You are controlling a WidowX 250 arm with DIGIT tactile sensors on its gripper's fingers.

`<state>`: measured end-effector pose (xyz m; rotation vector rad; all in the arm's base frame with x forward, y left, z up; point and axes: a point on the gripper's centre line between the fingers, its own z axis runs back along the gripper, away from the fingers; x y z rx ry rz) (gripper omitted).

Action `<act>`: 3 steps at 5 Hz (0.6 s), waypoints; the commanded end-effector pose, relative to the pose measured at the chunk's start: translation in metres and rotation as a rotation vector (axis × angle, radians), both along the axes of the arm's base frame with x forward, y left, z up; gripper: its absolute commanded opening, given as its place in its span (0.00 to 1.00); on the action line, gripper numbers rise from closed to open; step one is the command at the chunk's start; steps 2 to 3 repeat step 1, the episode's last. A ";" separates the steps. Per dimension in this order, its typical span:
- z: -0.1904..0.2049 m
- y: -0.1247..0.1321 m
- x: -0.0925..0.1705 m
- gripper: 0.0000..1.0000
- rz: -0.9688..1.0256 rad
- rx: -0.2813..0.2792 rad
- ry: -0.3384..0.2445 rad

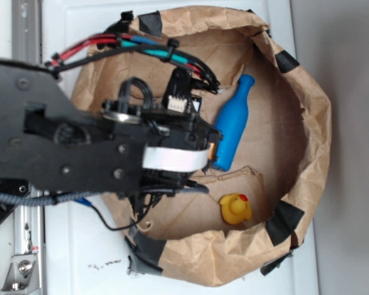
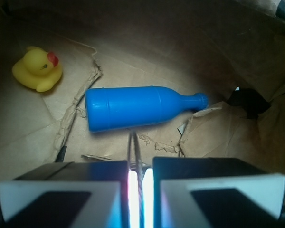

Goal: Grab the silver keys.

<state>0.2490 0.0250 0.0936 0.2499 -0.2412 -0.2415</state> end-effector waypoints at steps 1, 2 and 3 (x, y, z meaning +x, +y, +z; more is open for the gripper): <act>0.006 0.006 0.005 0.00 -0.001 -0.088 0.044; 0.006 0.006 0.005 0.00 -0.001 -0.088 0.044; 0.006 0.006 0.005 0.00 -0.001 -0.088 0.044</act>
